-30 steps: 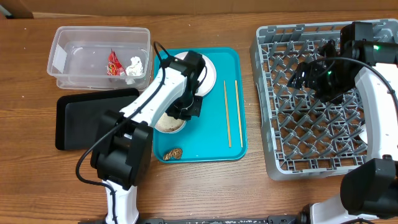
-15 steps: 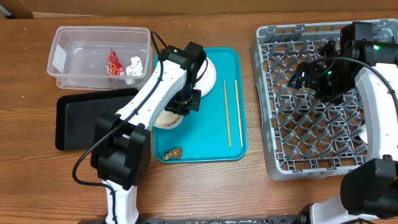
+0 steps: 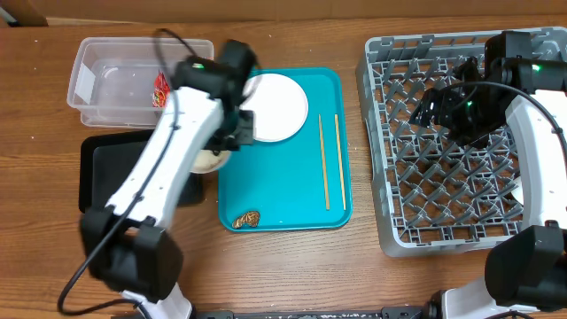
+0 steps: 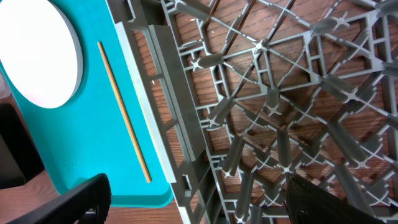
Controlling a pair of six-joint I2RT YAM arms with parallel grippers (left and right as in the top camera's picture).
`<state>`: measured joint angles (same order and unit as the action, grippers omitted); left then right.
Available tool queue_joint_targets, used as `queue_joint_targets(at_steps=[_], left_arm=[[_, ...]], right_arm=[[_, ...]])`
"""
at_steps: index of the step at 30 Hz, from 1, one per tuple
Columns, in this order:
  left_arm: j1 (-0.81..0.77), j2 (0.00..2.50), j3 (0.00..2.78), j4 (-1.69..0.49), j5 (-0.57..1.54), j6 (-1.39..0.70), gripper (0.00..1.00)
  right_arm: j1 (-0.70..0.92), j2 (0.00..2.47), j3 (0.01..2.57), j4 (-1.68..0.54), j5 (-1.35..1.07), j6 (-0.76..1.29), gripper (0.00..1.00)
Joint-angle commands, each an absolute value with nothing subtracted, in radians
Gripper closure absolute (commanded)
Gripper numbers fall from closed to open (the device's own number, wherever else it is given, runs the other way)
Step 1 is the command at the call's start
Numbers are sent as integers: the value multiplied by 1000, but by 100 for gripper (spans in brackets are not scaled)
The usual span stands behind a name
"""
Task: Sort waste into correct bins and load items into the dishwasher
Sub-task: 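Lift the pink rice bowl and carry it left over the black tray, then tip the pink bowl with the left gripper to pour rice onto black tray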
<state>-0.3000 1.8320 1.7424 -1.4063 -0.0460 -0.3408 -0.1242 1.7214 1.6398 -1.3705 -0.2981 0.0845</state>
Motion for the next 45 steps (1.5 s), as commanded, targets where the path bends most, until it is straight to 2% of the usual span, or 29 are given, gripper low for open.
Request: queue_joint_targets(at_steps=[1, 9, 18, 25, 33, 45], left_arm=[[-205, 1817, 1754, -1407, -22, -291, 96], [53, 1817, 1644, -1298, 307, -89, 96], [305, 1818, 1456, -1150, 820, 170, 96], [470, 1819, 1335, -1124, 1153, 418, 96], [647, 1819, 1204, -1121, 1366, 727, 96], [715, 1819, 1184, -1113, 1388, 740, 96]], right_arm=[[-123, 1719, 1636, -1371, -289, 77, 9], [-124, 1719, 1636, -1377, -288, 77, 9], [-124, 1719, 1636, -1379, -288, 77, 9], [-124, 1719, 1636, -1380, -288, 77, 9], [-124, 1719, 1636, -1390, -278, 77, 9], [-124, 1719, 1636, -1394, -270, 77, 9]])
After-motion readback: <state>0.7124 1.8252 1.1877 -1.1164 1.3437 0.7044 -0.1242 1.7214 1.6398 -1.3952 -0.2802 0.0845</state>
